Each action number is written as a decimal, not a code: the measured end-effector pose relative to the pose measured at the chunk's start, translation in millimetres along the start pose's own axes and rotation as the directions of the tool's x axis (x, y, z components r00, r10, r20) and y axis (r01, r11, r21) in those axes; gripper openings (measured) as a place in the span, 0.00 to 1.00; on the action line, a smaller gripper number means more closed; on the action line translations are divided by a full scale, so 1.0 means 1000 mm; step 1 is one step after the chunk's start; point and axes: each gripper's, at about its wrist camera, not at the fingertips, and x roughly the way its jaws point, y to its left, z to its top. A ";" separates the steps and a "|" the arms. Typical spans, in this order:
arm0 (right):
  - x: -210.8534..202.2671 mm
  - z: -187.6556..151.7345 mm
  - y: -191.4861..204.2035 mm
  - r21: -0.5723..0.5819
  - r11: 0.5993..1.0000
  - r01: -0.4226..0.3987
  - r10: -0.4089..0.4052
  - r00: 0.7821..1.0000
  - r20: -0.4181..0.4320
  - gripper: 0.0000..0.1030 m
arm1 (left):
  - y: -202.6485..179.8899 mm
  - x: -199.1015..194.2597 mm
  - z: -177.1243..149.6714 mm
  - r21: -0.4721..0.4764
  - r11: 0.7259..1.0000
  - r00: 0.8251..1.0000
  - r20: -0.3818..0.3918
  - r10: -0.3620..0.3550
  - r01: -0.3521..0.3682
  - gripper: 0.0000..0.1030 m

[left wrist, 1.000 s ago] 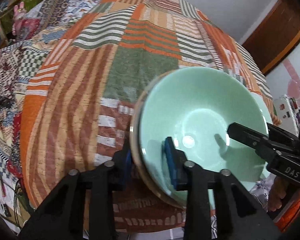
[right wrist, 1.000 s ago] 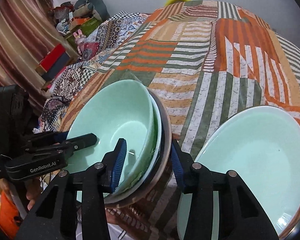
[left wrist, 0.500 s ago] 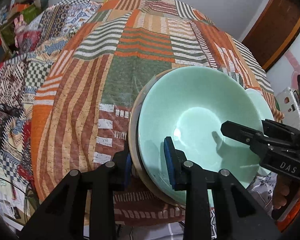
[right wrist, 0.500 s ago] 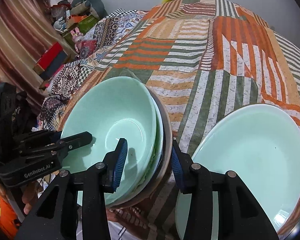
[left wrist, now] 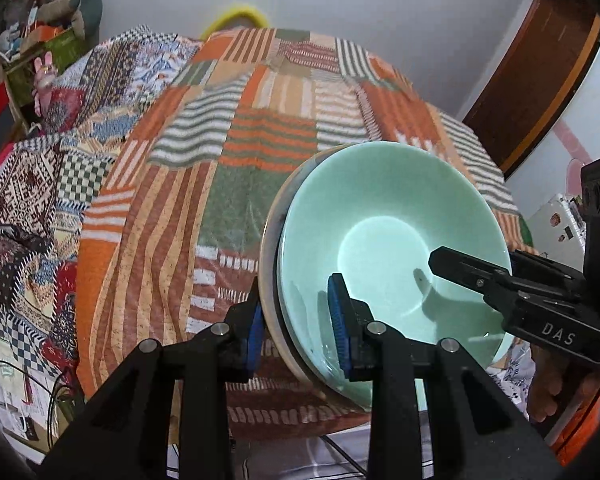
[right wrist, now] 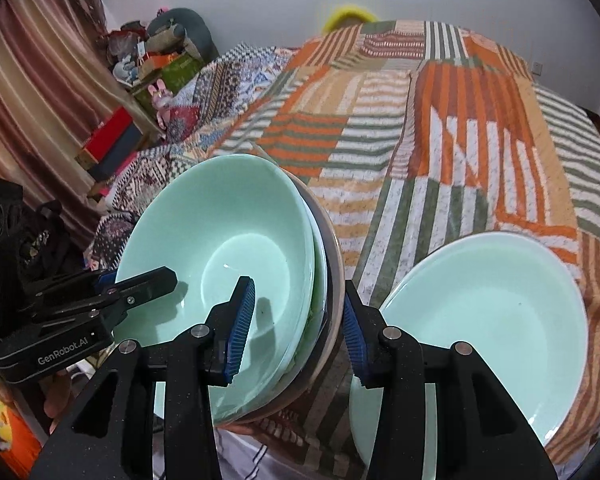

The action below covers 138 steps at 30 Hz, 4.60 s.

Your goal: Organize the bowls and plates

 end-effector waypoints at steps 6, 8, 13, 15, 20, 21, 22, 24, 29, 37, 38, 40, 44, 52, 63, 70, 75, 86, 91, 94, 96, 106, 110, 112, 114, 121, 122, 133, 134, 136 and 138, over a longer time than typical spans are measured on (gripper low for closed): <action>-0.023 0.005 -0.001 -0.005 1.000 0.007 -0.006 0.998 0.055 0.38 | -0.017 -0.018 0.007 0.025 1.000 0.999 0.045 -0.011 0.010 0.29; -0.030 0.006 -0.004 -0.002 1.000 0.006 -0.006 0.997 0.072 0.38 | -0.024 -0.024 0.008 0.036 0.999 0.998 0.056 -0.016 0.014 0.29; -0.047 0.006 -0.013 0.013 1.000 0.013 -0.014 0.994 0.112 0.38 | -0.042 -0.031 0.011 0.062 0.998 0.997 0.071 -0.032 0.028 0.29; -0.052 0.007 -0.018 0.017 1.000 0.016 -0.018 0.992 0.122 0.38 | -0.049 -0.032 0.012 0.072 0.997 0.996 0.074 -0.040 0.034 0.29; -0.066 0.004 -0.033 0.038 0.999 0.024 -0.029 0.989 0.147 0.38 | -0.068 -0.033 0.013 0.106 0.993 0.995 0.078 -0.055 0.047 0.29; -0.069 0.003 -0.035 0.043 0.999 0.026 -0.032 0.988 0.153 0.38 | -0.071 -0.033 0.013 0.111 0.993 0.995 0.078 -0.059 0.050 0.29; -0.072 0.002 -0.038 0.048 0.998 0.029 -0.036 0.987 0.159 0.38 | -0.075 -0.032 0.013 0.116 0.992 0.995 0.077 -0.062 0.053 0.29; -0.077 -0.001 -0.044 0.056 0.998 0.034 -0.043 0.985 0.169 0.38 | -0.084 -0.031 0.014 0.128 0.990 0.995 0.075 -0.069 0.059 0.29; -0.088 -0.007 -0.062 0.087 0.995 0.051 -0.066 0.982 0.179 0.38 | -0.103 -0.023 0.016 0.155 0.985 0.995 0.059 -0.086 0.076 0.29; -0.098 -0.018 -0.085 0.130 0.988 0.083 -0.105 0.979 0.174 0.38 | -0.131 -0.001 0.015 0.192 0.976 0.994 0.013 -0.107 0.103 0.29; -0.099 -0.019 -0.087 0.134 0.987 0.086 -0.108 0.979 0.172 0.38 | -0.133 0.002 0.016 0.194 0.975 0.994 0.007 -0.109 0.106 0.29; -0.100 -0.022 -0.093 0.148 0.985 0.092 -0.117 0.979 0.167 0.38 | -0.138 0.008 0.016 0.200 0.973 0.994 -0.005 -0.113 0.112 0.29; -0.099 -0.026 -0.103 0.167 0.980 0.104 -0.130 0.980 0.153 0.38 | -0.148 0.021 0.014 0.212 0.970 0.992 -0.037 -0.117 0.122 0.29; -0.092 -0.036 -0.122 0.205 0.972 0.117 -0.143 0.983 0.117 0.38 | -0.157 0.046 0.009 0.220 0.967 0.989 -0.095 -0.113 0.132 0.29; -0.075 -0.045 -0.137 0.245 0.963 0.113 -0.133 0.989 0.065 0.38 | -0.158 0.077 0.007 0.211 0.969 0.983 -0.157 -0.095 0.128 0.29; -0.069 -0.045 -0.140 0.257 0.960 0.109 -0.129 0.990 0.062 0.38 | -0.154 0.085 0.007 0.206 0.970 0.982 -0.167 -0.092 0.126 0.29; -0.068 -0.046 -0.138 0.234 0.966 0.114 -0.133 0.989 0.071 0.37 | -0.149 0.087 0.006 0.189 0.973 0.980 -0.168 -0.103 0.134 0.29; -0.081 -0.044 -0.140 0.240 0.964 0.114 -0.137 0.987 0.079 0.47 | -0.138 0.059 0.011 0.160 0.980 0.989 -0.110 -0.098 0.115 0.32; -0.105 -0.043 -0.126 0.205 0.969 0.134 -0.163 0.978 0.128 0.47 | -0.147 0.017 0.011 0.197 0.974 0.994 -0.016 -0.112 0.113 0.33; -0.124 -0.041 -0.115 0.178 0.974 0.137 -0.168 0.971 0.171 0.48 | -0.157 -0.018 0.013 0.229 0.968 0.989 0.078 -0.125 0.104 0.38; -0.137 -0.040 -0.108 0.159 0.977 0.142 -0.173 0.963 0.207 0.48 | -0.163 -0.041 0.012 0.248 0.964 0.980 0.147 -0.131 0.091 0.43; -0.215 -0.040 -0.062 0.067 0.987 0.145 -0.160 0.885 0.437 0.52 | -0.177 -0.134 -0.002 0.290 0.954 0.904 0.382 -0.191 0.079 0.55; -0.234 -0.043 -0.050 0.040 0.988 0.151 -0.151 0.852 0.502 0.58 | -0.176 -0.161 -0.009 0.289 0.955 0.867 0.459 -0.195 0.062 0.69; -0.243 -0.045 -0.043 0.029 0.986 0.163 -0.152 0.828 0.540 0.65 | -0.174 -0.168 -0.010 0.286 0.956 0.857 0.472 -0.205 0.071 0.76; -0.249 -0.046 -0.038 0.018 0.985 0.173 -0.153 0.811 0.565 0.66 | -0.171 -0.175 -0.012 0.277 0.958 0.845 0.491 -0.213 0.081 0.88; -0.255 -0.047 -0.028 -0.001 0.979 0.203 -0.158 0.766 0.624 0.82 | -0.167 -0.186 -0.017 0.265 0.963 0.819 0.541 -0.191 0.050 0.98; -0.255 -0.047 -0.028 -0.003 0.979 0.206 -0.159 0.765 0.624 0.82 | -0.168 -0.186 -0.018 0.265 0.963 0.819 0.543 -0.188 0.046 0.98; -0.252 -0.047 -0.025 0.007 0.976 0.219 -0.172 0.748 0.641 0.98 | -0.170 -0.181 -0.023 0.273 0.962 0.818 0.551 -0.164 0.009 0.99; -0.253 -0.052 -0.026 0.008 0.976 0.219 -0.173 0.747 0.642 0.98 | -0.171 -0.181 -0.023 0.274 0.962 0.819 0.550 -0.164 0.008 0.99; -0.253 -0.053 -0.027 0.008 0.976 0.217 -0.172 0.748 0.641 0.98 | -0.171 -0.180 -0.023 0.275 0.961 0.819 0.550 -0.164 0.007 0.99; -0.252 -0.052 -0.027 0.011 0.976 0.217 -0.174 0.749 0.639 0.98 | -0.172 -0.180 -0.024 0.276 0.961 0.818 0.551 -0.163 0.005 0.99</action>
